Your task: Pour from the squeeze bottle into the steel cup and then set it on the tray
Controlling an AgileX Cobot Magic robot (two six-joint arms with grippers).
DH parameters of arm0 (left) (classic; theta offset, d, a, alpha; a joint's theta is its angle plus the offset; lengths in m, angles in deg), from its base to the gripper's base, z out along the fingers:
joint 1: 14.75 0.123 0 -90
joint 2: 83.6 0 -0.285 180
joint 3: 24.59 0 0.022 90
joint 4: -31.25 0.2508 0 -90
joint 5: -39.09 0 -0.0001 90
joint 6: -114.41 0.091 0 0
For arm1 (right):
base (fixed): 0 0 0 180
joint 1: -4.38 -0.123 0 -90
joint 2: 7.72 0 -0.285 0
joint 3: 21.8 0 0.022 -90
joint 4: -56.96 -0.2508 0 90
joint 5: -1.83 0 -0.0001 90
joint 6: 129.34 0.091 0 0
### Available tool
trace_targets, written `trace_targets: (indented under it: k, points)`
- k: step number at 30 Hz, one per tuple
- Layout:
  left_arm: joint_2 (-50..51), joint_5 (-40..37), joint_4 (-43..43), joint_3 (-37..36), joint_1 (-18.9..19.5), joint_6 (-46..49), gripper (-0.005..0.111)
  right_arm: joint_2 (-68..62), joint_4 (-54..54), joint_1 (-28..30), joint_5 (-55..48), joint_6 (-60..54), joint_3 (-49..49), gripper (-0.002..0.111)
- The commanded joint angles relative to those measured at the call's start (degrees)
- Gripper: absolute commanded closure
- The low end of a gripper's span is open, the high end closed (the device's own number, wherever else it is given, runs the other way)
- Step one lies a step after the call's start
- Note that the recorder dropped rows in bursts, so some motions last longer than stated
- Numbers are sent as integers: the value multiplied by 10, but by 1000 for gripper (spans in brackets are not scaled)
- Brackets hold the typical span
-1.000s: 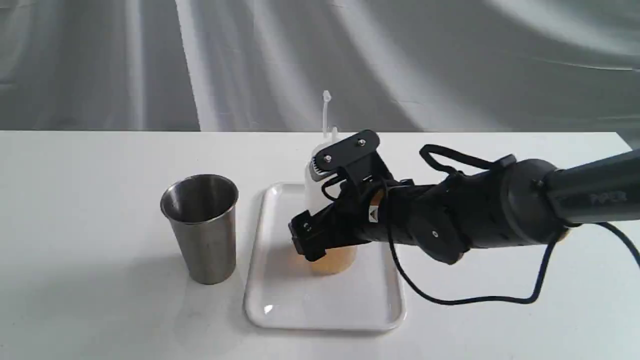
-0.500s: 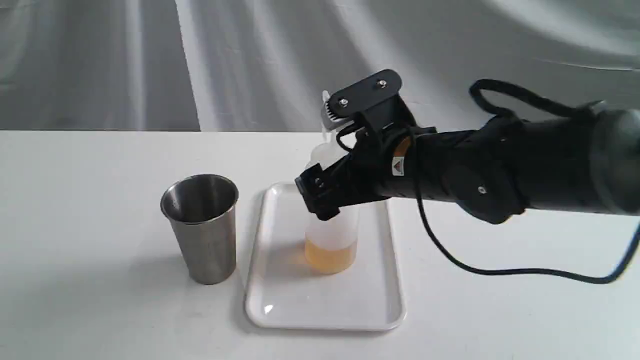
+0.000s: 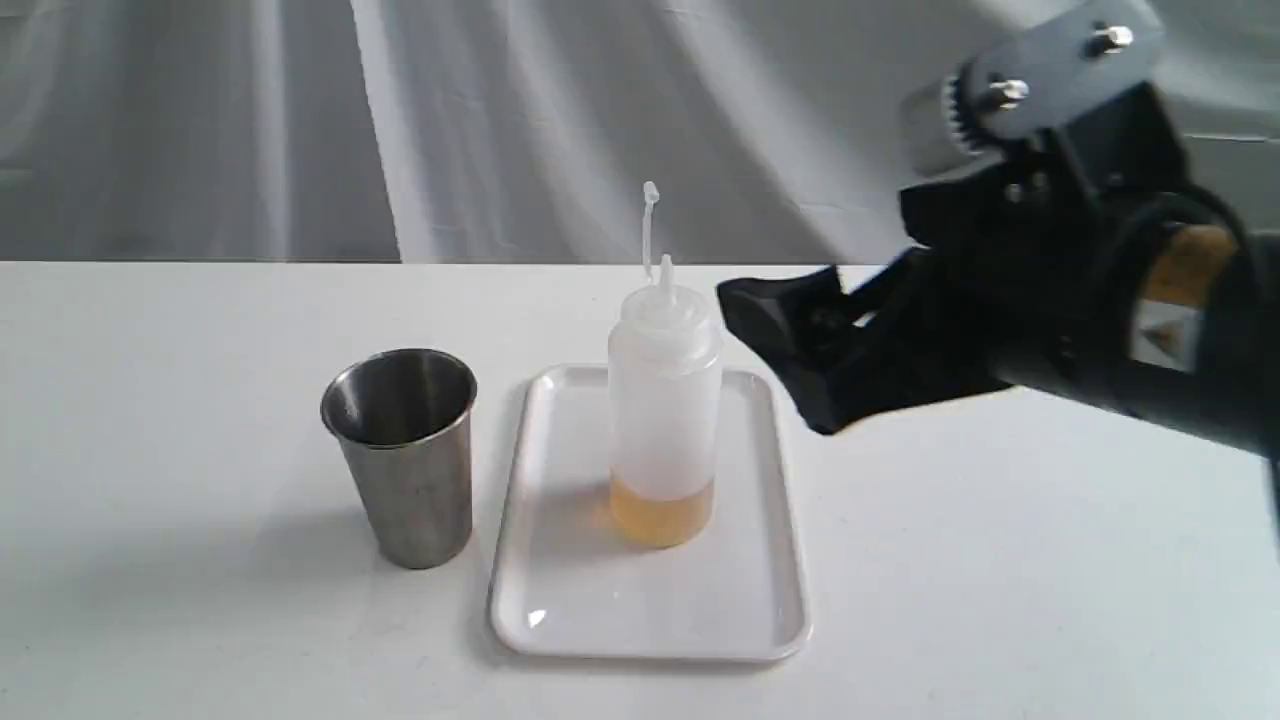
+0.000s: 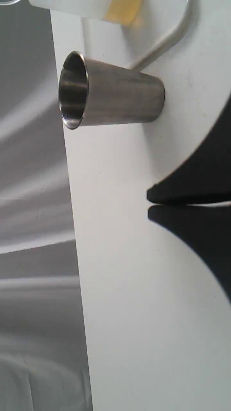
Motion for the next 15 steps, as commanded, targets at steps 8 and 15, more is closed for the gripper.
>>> trace_targets:
  k: [8, 15]
  points:
    - [-1, 4, 0, -3, -3, -3, 107, 290, 3, -1, -48, 20, -156, 37]
    - [-1, 4, 0, -3, -3, -2, 107, 412, -2, -1, -124, 20, -180, 106]
